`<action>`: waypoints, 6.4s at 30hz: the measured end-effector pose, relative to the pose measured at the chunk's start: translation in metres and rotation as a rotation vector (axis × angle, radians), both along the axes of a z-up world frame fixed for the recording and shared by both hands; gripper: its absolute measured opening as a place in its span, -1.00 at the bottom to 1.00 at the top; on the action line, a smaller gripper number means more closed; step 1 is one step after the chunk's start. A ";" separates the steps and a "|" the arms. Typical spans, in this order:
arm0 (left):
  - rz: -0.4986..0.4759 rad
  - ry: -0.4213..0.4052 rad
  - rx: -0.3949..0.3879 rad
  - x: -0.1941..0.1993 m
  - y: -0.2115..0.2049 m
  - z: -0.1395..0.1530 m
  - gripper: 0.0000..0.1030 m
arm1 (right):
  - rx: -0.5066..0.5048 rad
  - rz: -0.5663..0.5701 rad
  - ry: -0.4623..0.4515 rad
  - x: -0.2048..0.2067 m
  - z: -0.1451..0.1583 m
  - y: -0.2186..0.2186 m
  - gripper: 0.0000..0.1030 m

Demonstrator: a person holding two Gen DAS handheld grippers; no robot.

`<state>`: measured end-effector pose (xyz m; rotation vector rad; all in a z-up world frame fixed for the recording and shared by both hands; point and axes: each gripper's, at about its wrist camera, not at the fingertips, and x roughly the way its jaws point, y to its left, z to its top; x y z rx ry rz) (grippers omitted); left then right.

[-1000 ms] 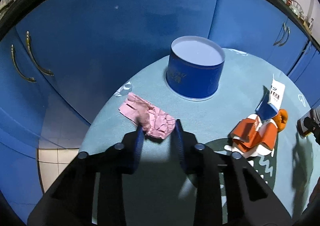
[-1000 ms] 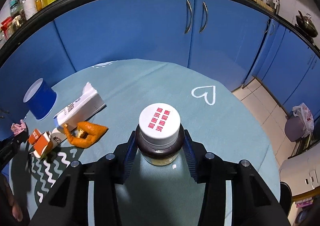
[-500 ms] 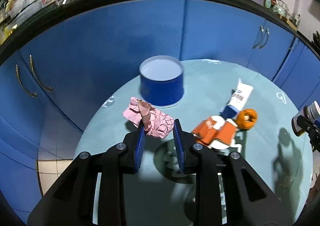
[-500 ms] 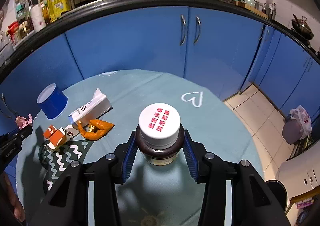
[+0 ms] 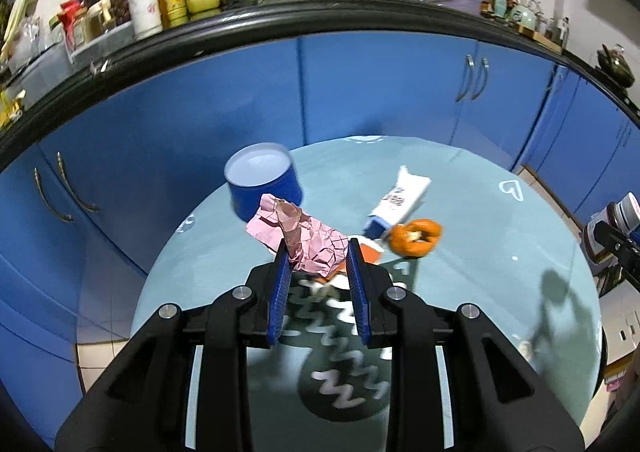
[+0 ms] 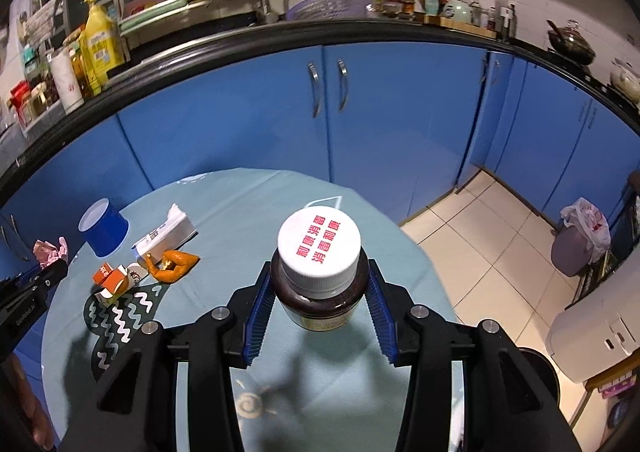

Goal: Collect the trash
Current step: 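Lift the pink wrapper and bottle and carry them toward the bin, then open both grippers over the black bin to drop wrapper and bottle, then move both grippers back to the table, then grasp the orange paper cup with the left gripper while the right gripper grasps the orange peel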

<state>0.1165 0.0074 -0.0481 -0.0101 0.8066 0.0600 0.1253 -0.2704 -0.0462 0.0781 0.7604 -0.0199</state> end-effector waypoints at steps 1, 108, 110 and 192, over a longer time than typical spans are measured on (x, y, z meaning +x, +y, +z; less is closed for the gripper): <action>-0.007 -0.003 0.002 -0.001 -0.005 0.002 -0.44 | 0.002 -0.006 -0.003 -0.003 0.001 -0.003 -0.16; -0.782 -0.138 0.101 -0.112 -0.446 0.056 0.71 | 0.262 -0.658 -0.199 -0.240 -0.010 -0.352 0.67; -0.782 -0.145 0.118 -0.113 -0.449 0.055 0.74 | 0.266 -0.659 -0.200 -0.240 -0.011 -0.352 0.67; -0.020 0.138 -0.111 0.041 0.073 -0.075 -0.26 | 0.006 0.316 0.178 0.095 -0.089 0.153 0.67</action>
